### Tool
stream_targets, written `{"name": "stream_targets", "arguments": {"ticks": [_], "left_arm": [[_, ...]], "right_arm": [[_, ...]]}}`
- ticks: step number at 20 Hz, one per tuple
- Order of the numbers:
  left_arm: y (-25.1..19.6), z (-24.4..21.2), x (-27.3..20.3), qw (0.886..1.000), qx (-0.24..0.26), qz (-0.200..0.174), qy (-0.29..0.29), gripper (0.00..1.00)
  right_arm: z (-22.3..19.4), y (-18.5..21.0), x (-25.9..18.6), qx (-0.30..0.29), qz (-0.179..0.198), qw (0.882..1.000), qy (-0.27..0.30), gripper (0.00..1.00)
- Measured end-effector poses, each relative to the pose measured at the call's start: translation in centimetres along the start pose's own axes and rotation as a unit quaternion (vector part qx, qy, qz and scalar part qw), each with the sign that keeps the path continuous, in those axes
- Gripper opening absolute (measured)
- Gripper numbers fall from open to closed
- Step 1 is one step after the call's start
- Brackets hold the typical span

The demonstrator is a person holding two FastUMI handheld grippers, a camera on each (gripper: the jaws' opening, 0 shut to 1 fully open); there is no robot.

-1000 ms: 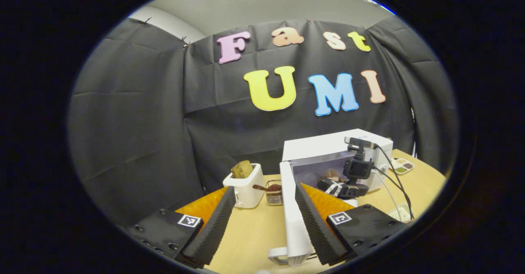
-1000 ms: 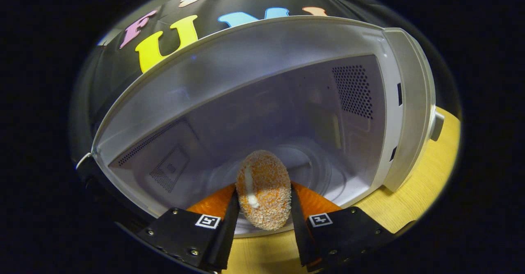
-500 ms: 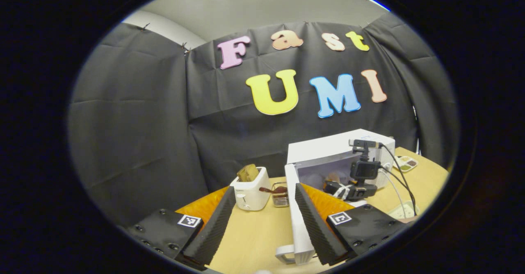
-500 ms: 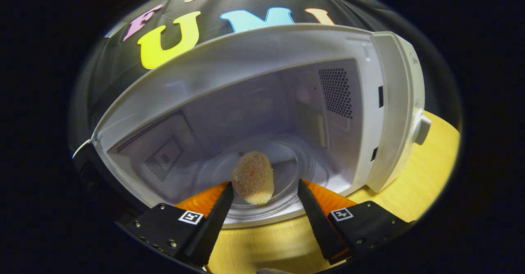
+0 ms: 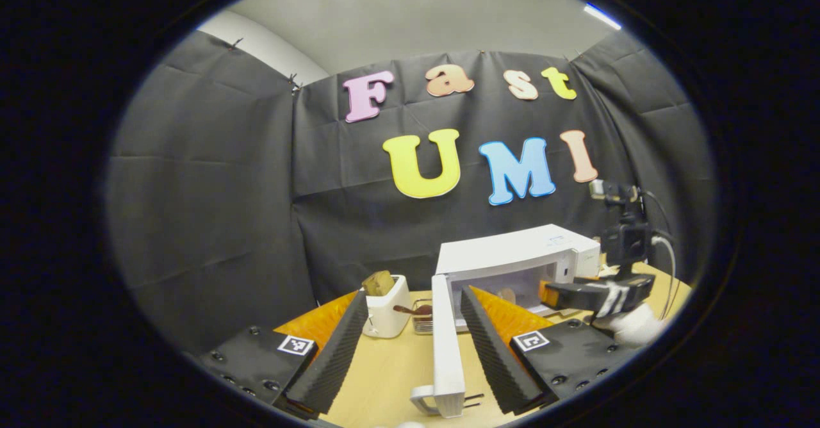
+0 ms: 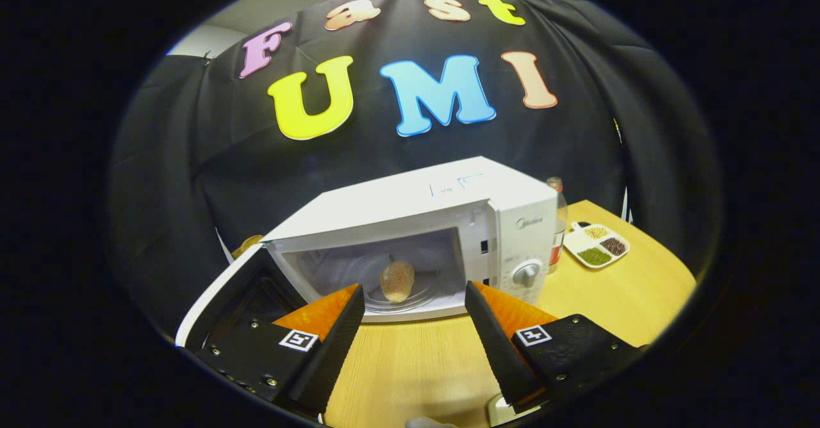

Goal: Open the microwave oven with the left hand, put the food in, and close the microwave oven.

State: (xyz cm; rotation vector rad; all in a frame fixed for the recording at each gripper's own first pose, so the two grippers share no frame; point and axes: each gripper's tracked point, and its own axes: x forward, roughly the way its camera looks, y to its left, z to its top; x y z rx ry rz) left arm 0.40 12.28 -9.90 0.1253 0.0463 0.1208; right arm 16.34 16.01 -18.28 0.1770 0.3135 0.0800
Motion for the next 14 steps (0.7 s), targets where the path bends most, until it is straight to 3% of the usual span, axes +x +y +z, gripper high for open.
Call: {"name": "stream_targets", "arguments": {"ticks": [6, 10, 14], "left_arm": [[1.3, -4.1, -1.4, 1.000, -0.008, 0.005, 0.019, 1.00], [2.7, -6.7, -1.5, 0.999, -0.003, 0.016, 0.027, 1.00], [3.7, -10.9, -1.3, 0.999, 0.001, 0.018, 0.048, 1.00]], "right_arm": [[5.5, -7.0, -9.7, -0.057, -0.016, 0.997, -0.050, 0.96], [6.5, -11.4, -14.4, -0.060, -0.032, 0.996, -0.060, 0.96], [6.2, -13.4, -17.2, -0.069, -0.040, 0.995, -0.058, 0.96]]}}
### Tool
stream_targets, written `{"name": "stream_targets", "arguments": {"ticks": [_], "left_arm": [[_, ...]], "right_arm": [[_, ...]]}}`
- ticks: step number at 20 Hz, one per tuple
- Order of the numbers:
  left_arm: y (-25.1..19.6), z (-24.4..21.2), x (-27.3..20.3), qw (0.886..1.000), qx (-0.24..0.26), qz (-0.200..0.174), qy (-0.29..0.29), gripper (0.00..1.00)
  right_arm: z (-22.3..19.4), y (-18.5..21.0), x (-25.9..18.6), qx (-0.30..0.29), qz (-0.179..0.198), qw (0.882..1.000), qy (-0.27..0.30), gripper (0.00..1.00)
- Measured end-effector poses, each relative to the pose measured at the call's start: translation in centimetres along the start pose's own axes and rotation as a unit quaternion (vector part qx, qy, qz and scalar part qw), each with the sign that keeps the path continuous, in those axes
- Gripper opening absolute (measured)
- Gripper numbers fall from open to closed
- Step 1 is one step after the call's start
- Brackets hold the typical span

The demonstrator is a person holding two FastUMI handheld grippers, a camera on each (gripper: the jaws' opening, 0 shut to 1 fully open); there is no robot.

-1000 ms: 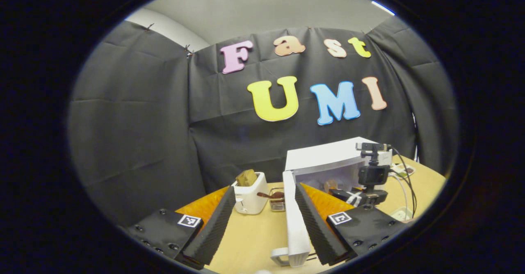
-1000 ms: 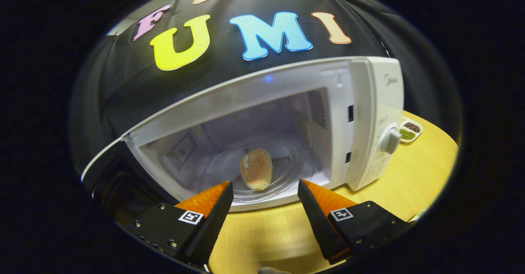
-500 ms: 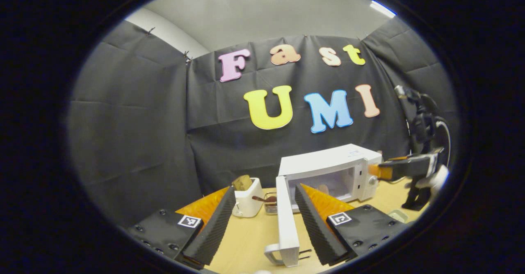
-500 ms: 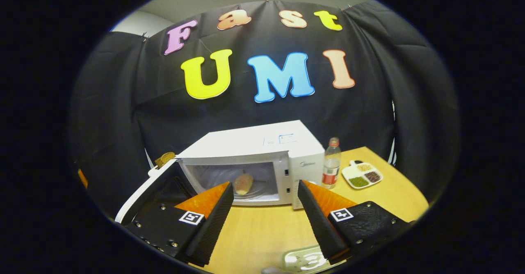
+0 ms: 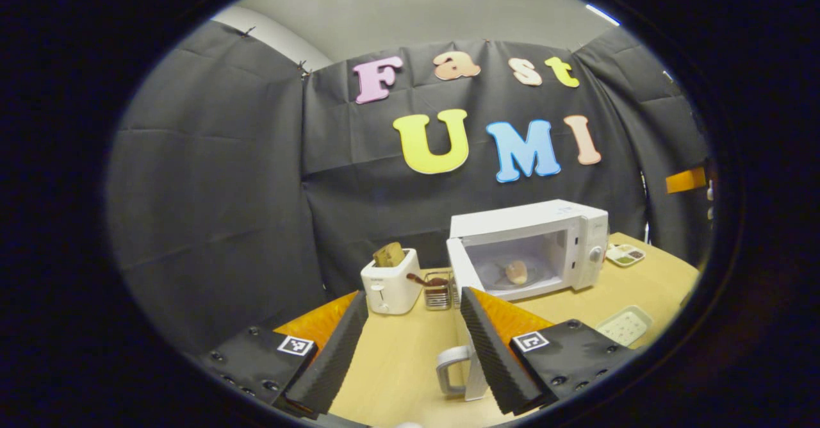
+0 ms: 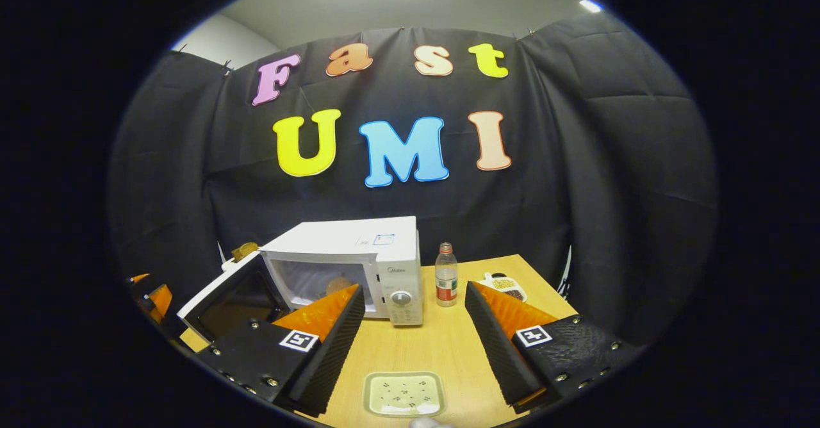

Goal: Open the microwave oven with the left hand, put the food in, and close the microwave oven.

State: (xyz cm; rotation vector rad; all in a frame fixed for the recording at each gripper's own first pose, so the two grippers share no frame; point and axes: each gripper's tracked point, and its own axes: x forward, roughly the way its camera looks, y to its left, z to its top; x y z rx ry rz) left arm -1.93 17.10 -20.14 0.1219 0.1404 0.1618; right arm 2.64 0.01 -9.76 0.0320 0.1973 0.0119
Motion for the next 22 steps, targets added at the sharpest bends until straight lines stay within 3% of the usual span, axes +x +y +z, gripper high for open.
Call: {"name": "stream_targets", "arguments": {"ticks": [7, 12, 16, 22], "left_arm": [[2.2, -7.4, 0.8, 0.999, -0.007, 0.017, 0.042, 1.00], [1.0, -9.7, 1.2, 0.998, -0.015, 0.007, 0.059, 0.93], [-2.4, -9.4, 0.7, 0.998, -0.021, -0.016, 0.062, 0.93], [-11.5, -7.9, -0.1, 0.994, -0.034, -0.086, 0.060, 0.94]], "right_arm": [[-0.1, 0.9, -1.7, -0.025, 0.001, 1.000, 0.017, 0.96], [0.5, 1.9, -1.8, -0.040, 0.018, 0.999, 0.023, 0.96], [0.8, 1.2, -1.9, -0.041, 0.016, 0.999, 0.026, 0.96], [1.8, -0.3, -2.4, -0.036, 0.007, 0.999, 0.019, 0.96]]}}
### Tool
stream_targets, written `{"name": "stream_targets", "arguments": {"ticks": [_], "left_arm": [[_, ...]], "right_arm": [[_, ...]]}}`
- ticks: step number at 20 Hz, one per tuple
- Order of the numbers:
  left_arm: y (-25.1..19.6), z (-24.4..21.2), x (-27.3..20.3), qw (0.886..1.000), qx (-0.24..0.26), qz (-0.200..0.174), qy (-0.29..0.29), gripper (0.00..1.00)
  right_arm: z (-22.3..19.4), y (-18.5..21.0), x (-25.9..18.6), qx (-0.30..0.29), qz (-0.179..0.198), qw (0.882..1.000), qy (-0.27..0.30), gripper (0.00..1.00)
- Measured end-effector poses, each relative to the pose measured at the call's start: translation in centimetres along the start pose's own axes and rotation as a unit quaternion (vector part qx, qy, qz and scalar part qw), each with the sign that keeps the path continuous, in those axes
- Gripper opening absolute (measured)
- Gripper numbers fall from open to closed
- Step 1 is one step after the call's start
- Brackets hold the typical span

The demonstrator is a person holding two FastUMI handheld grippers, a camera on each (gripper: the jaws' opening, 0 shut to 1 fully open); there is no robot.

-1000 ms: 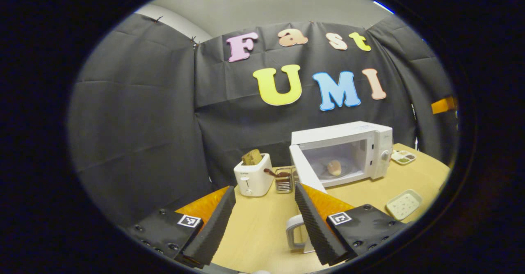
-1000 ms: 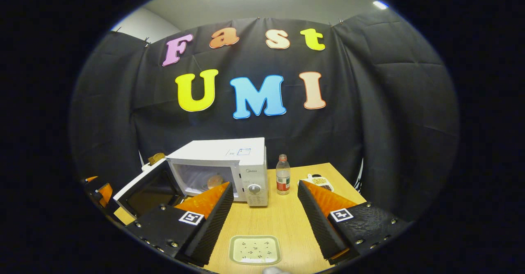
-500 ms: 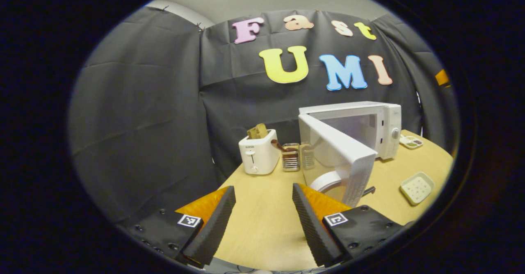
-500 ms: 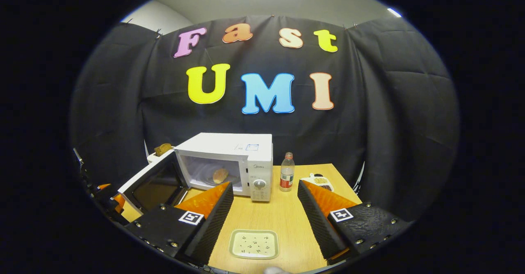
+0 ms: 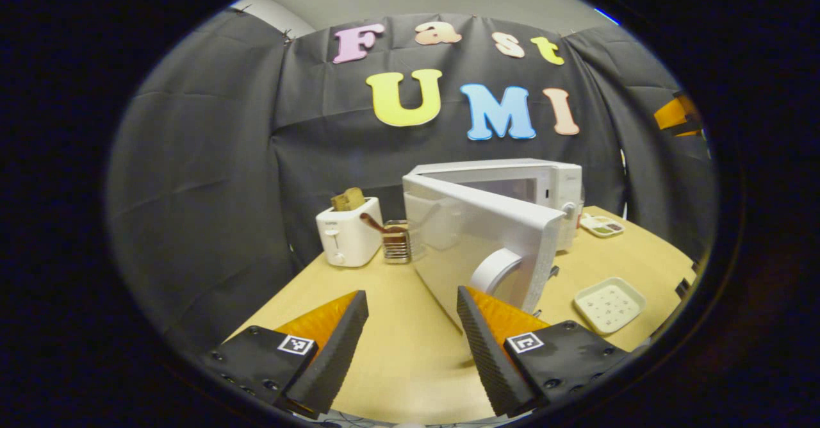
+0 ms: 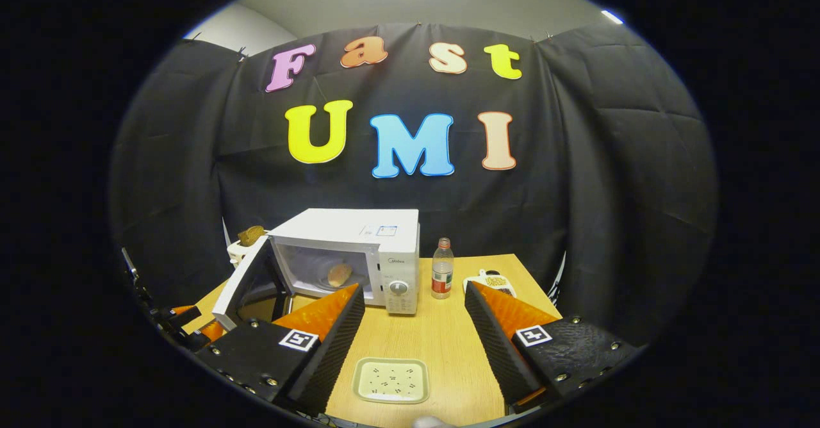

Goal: Open the microwave oven with the left hand, put the food in, and close the microwave oven.

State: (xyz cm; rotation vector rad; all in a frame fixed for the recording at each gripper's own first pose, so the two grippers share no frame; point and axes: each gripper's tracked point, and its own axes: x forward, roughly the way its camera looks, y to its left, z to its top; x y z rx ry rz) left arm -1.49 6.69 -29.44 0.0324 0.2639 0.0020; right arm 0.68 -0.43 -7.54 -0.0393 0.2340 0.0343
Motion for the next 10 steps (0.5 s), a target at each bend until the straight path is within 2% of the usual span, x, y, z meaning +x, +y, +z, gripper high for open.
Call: {"name": "stream_targets", "arguments": {"ticks": [4, 5, 6, 10], "left_arm": [[-5.9, 0.4, 1.5, 0.999, 0.005, -0.042, -0.003, 0.94], [-7.3, 0.5, 2.1, 0.999, 0.007, -0.051, -0.002, 0.94], [-8.6, 0.7, 2.8, 0.998, 0.008, -0.061, -0.002, 0.94], [-12.9, 1.2, 5.7, 0.996, 0.013, -0.091, -0.002, 0.96]], "right_arm": [[0.4, -1.3, -0.2, -0.043, -0.008, 0.999, -0.009, 0.96], [0.5, -1.9, -0.5, -0.048, -0.014, 0.999, -0.009, 0.89], [0.6, -2.4, -0.6, -0.054, -0.021, 0.998, -0.010, 0.95], [1.1, -3.8, -0.1, -0.056, -0.032, 0.998, -0.013, 0.92]]}}
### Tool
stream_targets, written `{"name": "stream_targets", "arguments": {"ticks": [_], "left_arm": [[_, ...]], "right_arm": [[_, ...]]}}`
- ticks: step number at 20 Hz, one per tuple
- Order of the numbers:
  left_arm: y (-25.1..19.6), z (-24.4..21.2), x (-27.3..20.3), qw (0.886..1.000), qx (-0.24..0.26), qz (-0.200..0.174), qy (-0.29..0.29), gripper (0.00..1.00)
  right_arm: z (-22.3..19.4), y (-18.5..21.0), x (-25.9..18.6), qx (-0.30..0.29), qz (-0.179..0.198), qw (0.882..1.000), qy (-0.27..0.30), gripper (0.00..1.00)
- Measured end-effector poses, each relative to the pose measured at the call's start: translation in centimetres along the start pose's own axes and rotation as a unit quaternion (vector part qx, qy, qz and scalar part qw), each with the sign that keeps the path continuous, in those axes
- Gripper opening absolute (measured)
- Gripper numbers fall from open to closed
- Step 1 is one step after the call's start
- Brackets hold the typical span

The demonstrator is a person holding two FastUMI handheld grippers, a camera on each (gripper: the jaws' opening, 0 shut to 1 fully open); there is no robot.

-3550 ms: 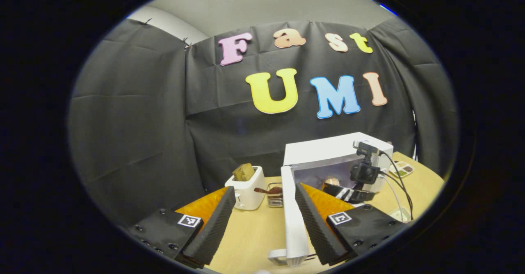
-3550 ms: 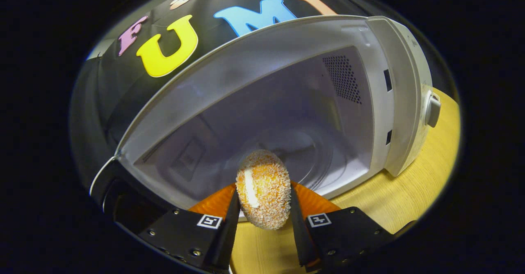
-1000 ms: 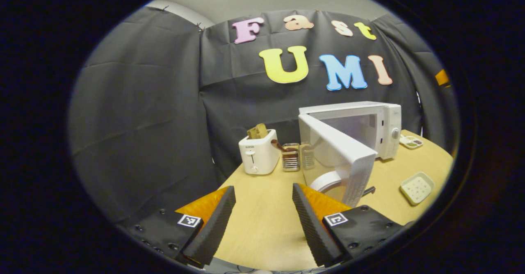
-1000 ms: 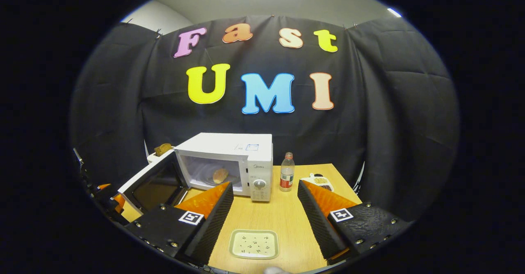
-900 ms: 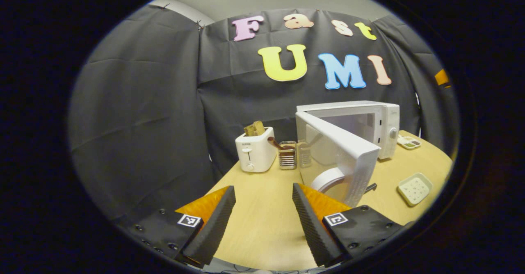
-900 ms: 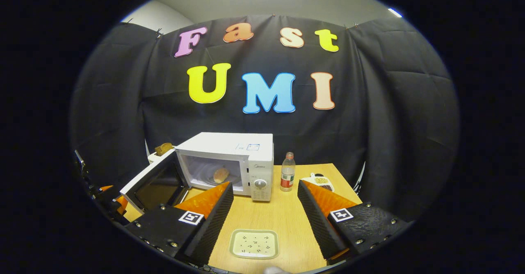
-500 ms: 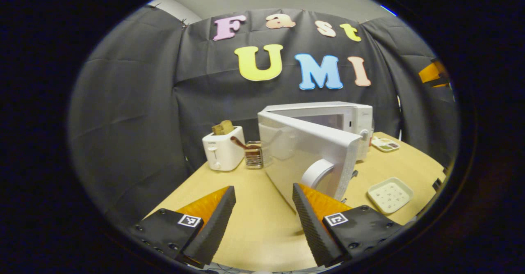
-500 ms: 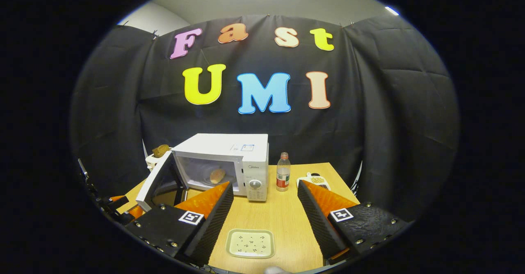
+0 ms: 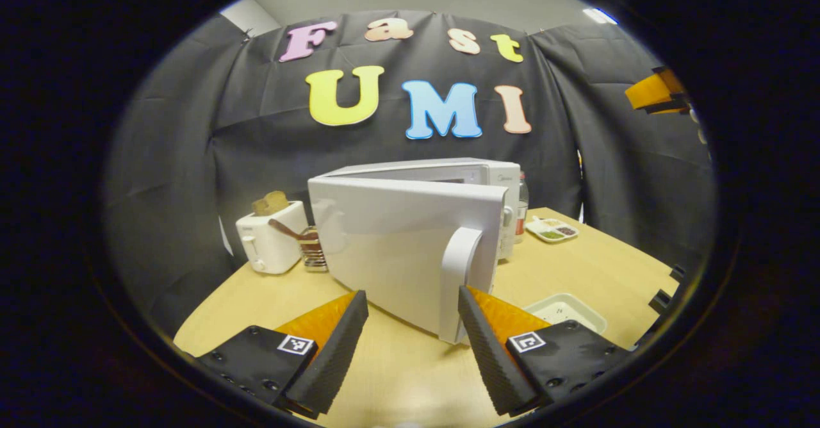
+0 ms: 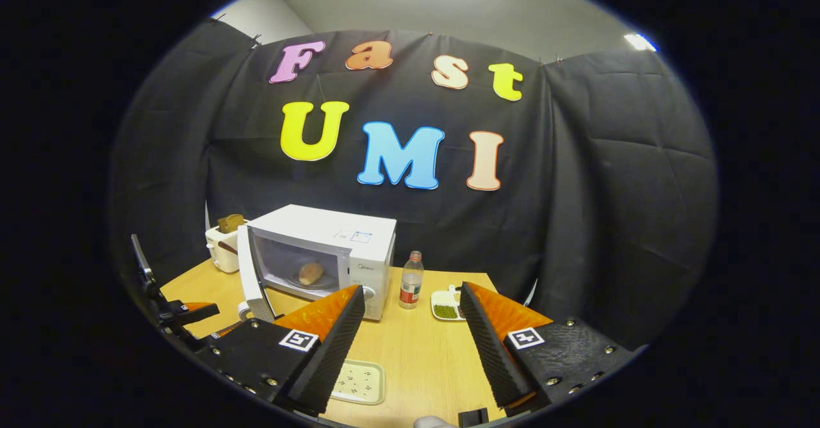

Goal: Open the microwave oven with the left hand, put the food in, and close the microwave oven.

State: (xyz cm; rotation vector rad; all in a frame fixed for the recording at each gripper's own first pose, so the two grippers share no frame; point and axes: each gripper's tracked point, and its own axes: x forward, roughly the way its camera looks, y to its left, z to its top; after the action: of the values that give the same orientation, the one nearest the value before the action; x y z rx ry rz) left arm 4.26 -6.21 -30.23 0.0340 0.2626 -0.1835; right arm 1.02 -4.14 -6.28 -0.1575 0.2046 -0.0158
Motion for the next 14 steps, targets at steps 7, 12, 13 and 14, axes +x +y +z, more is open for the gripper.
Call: {"name": "stream_targets", "arguments": {"ticks": [7, 12, 13, 14], "left_arm": [[-4.7, 2.5, 7.3, 0.999, 0.024, -0.035, -0.018, 1.00], [-6.6, 3.4, 13.0, 0.998, 0.035, -0.045, -0.024, 0.99], [-7.0, 3.8, 14.1, 0.998, 0.038, -0.045, -0.026, 0.97], [-7.3, 4.0, 15.1, 0.998, 0.041, -0.041, -0.027, 0.98]], "right_arm": [[-0.4, -2.9, 2.2, 0.017, -0.017, 1.000, 0.015, 0.92], [-1.1, -4.8, 3.3, 0.028, -0.029, 0.999, 0.029, 0.89], [-1.1, -5.2, 3.7, 0.027, -0.031, 0.999, 0.028, 0.92], [-1.1, -5.5, 4.0, 0.025, -0.033, 0.999, 0.028, 0.92]]}}
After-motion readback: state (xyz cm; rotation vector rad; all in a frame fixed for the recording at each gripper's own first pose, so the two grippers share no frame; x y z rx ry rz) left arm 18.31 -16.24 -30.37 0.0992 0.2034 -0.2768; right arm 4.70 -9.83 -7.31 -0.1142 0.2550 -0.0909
